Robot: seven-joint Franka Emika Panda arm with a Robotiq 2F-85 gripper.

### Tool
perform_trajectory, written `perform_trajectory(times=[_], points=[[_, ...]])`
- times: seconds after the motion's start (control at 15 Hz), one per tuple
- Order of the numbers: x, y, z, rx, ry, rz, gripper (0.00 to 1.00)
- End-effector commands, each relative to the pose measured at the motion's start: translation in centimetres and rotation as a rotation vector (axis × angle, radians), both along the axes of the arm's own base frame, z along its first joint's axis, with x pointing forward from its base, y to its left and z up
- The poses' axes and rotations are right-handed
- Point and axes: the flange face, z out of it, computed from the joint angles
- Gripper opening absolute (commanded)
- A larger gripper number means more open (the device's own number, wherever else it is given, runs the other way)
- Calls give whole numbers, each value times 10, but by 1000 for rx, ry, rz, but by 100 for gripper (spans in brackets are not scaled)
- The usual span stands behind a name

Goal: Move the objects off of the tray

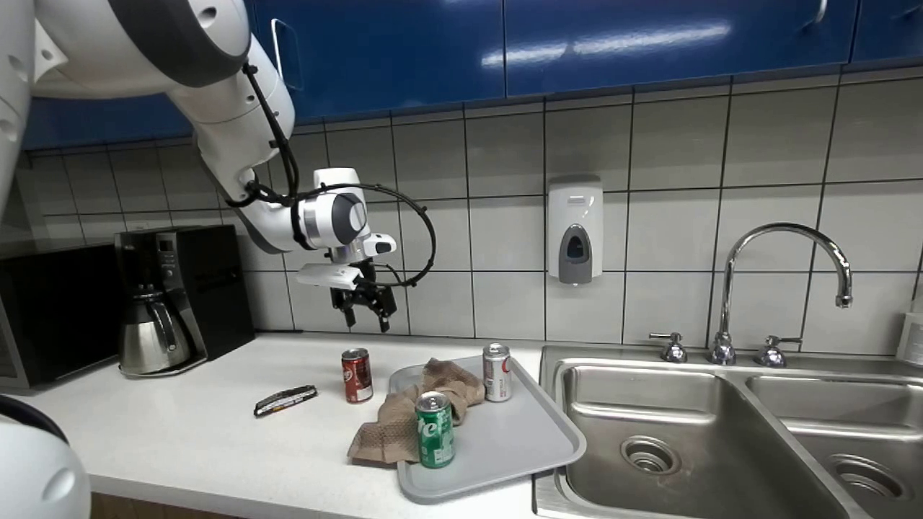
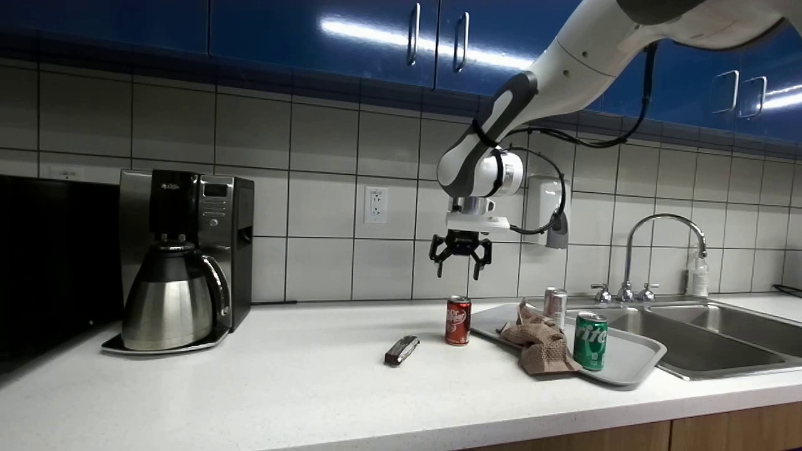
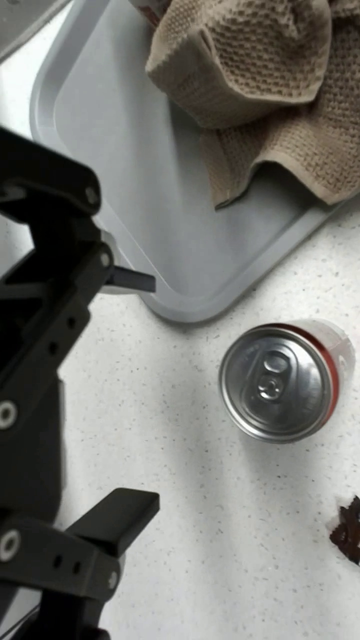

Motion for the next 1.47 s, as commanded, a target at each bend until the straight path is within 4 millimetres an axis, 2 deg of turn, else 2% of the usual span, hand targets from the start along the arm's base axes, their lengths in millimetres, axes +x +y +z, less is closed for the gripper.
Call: perform_trajectory(times=[0.0, 0.4, 1.0, 1.4], points=[[-7, -24, 21, 5, -40, -34, 100], [-14, -78, 32, -7, -64, -123, 100], [-39, -170, 30, -29, -70, -283, 100], [-55, -221, 28, -39, -74, -376, 100]])
